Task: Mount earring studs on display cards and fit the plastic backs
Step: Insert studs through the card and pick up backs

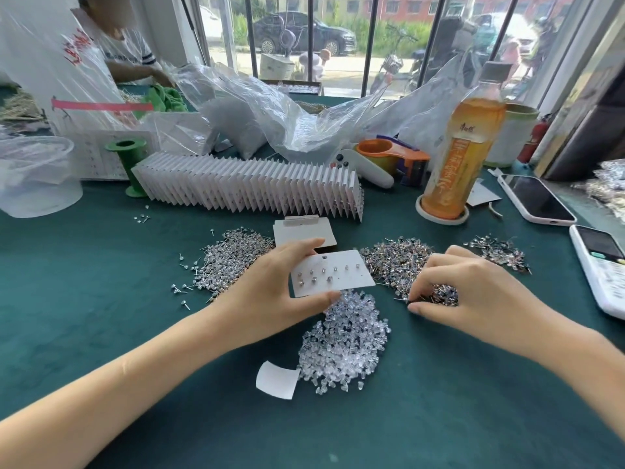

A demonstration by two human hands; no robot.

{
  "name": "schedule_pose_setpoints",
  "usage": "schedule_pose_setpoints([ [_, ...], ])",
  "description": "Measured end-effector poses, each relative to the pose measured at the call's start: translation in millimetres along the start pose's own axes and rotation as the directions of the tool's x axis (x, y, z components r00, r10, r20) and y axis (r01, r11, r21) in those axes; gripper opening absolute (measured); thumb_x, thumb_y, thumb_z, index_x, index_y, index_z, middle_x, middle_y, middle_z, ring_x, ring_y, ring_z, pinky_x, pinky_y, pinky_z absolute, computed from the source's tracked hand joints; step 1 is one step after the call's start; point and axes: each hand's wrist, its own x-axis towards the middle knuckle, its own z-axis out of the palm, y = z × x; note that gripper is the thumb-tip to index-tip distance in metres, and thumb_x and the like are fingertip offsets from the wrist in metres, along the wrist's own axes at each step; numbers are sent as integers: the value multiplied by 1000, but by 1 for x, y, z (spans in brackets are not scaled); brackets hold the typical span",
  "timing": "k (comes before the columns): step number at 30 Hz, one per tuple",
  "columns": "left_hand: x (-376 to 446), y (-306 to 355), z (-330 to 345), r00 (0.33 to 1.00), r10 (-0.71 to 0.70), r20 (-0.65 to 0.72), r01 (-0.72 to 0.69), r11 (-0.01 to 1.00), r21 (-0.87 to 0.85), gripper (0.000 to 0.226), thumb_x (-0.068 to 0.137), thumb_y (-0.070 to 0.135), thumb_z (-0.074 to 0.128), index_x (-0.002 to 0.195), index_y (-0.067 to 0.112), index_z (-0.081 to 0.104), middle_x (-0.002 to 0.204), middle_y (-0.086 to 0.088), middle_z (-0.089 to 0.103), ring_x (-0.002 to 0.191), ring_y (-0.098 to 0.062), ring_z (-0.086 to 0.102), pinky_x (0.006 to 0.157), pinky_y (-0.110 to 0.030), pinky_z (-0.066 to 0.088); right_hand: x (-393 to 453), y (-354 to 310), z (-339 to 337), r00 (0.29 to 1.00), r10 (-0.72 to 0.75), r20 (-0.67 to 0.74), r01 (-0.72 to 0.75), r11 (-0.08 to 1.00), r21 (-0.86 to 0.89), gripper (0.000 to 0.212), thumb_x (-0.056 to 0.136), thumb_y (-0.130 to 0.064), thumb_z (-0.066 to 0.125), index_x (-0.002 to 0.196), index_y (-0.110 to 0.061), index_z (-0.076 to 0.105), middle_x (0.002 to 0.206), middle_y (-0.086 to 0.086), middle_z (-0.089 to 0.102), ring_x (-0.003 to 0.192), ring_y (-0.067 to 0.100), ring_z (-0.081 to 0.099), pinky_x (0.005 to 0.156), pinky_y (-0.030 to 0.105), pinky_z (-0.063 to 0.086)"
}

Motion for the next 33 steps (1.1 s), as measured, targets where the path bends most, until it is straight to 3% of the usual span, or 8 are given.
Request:
schedule_pose_setpoints([
  [4,-1,1,0,1000,12,14,-12,1000,21,89,63,72,53,141,34,34,118,23,46,106,22,40,85,1,35,3,-8,5,999,26,-41,-31,991,-126,9,76,-41,74,75,-33,70,76,-19,59,83,9,49,74,24,41],
  [10,-2,4,1,999,28,37,-29,999,39,86,64,71,53,141,37,32,120,22,46,106,15,44,86,-1,36,2,-14,10,993,65,-96,-76,991,-114,8,77,-33,77,73,-31,70,72,-18,59,77,8,47,70,23,36],
  [13,-2,2,2,999,36,41,-38,997,62,82,70,66,58,141,37,32,122,20,46,105,11,44,86,1,34,2,-17,9,985,128,-117,-123,991,50,12,76,-29,78,70,-33,68,68,-21,60,76,2,48,65,13,33],
  [16,-2,0,3,998,46,46,-50,996,80,80,72,60,64,141,40,30,120,22,47,108,13,42,86,1,33,6,-26,5,961,147,-234,-86,963,254,19,73,-22,79,71,-37,68,76,-35,57,70,2,50,64,8,36],
  [20,-3,-2,5,997,60,51,-64,995,74,79,72,56,69,139,46,29,119,23,49,110,12,44,88,-3,36,13,-48,12,954,47,-297,31,968,250,19,73,-12,80,74,-28,70,62,-23,54,68,-2,51,65,4,35],
  [26,-4,0,7,995,82,54,-87,991,97,79,72,58,67,140,44,29,115,32,43,110,18,39,89,1,31,14,-58,30,938,-100,-331,153,979,137,16,71,1,80,72,-9,68,67,-5,62,70,12,54,65,17,40],
  [33,-5,3,8,993,93,67,-99,992,84,77,74,57,66,140,45,28,121,26,45,113,11,41,95,-14,38,14,-59,35,909,-183,-376,236,967,101,18,72,4,79,70,-4,63,68,1,64,69,25,55,63,31,43],
])
